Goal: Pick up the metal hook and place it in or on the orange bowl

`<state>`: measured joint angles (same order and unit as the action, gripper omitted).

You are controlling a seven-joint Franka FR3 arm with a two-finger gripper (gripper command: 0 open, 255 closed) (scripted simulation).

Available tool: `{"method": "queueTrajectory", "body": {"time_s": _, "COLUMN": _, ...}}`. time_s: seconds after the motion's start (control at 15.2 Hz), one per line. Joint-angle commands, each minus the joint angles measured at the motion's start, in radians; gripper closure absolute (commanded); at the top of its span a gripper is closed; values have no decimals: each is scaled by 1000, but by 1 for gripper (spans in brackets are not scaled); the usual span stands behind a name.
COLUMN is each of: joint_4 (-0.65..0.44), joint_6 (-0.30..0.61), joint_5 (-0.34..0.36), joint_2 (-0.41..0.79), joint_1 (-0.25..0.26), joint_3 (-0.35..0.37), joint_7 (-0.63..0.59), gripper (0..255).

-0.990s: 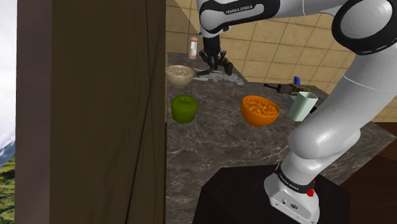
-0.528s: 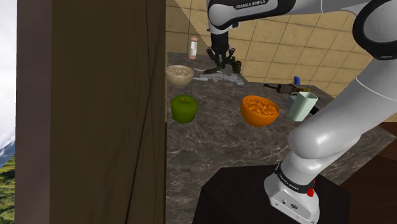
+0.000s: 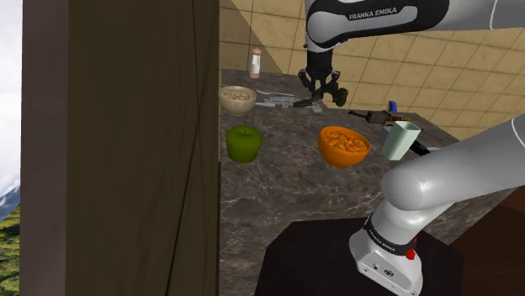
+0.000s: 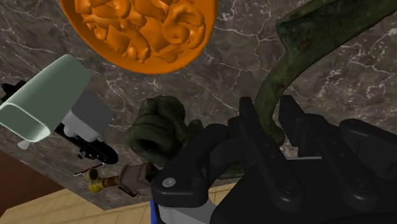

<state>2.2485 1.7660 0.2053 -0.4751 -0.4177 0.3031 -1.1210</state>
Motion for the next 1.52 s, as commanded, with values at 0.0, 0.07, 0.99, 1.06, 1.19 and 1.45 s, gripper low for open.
{"method": "queueTrajectory", "body": {"time_s": 0.0, "joint_4": 68, "joint_6": -4, "joint_5": -10, "joint_2": -80, "joint_1": 8, "joint_3": -22, "joint_7": 26, "gripper": 255}}
{"method": "queueTrajectory", "body": {"time_s": 0.07, "joint_4": 99, "joint_6": -10, "joint_5": -13, "joint_2": -122, "joint_1": 13, "joint_3": -34, "joint_7": 40, "gripper": 255}}
{"method": "queueTrajectory", "body": {"time_s": 0.99, "joint_4": 393, "joint_6": -45, "joint_5": -7, "joint_2": -469, "joint_1": 49, "joint_3": -128, "joint_7": 130, "gripper": 255}}
{"method": "queueTrajectory", "body": {"time_s": 1.06, "joint_4": 406, "joint_6": -33, "joint_5": -7, "joint_2": -470, "joint_1": 50, "joint_3": -127, "joint_7": 127, "gripper": 255}}
{"method": "queueTrajectory", "body": {"time_s": 1.19, "joint_4": 434, "joint_6": -8, "joint_5": -8, "joint_2": -472, "joint_1": 52, "joint_3": -125, "joint_7": 120, "gripper": 255}}
{"method": "queueTrajectory", "body": {"time_s": 1.45, "joint_4": 487, "joint_6": 42, "joint_5": -8, "joint_2": -472, "joint_1": 55, "joint_3": -122, "joint_7": 105, "gripper": 255}}
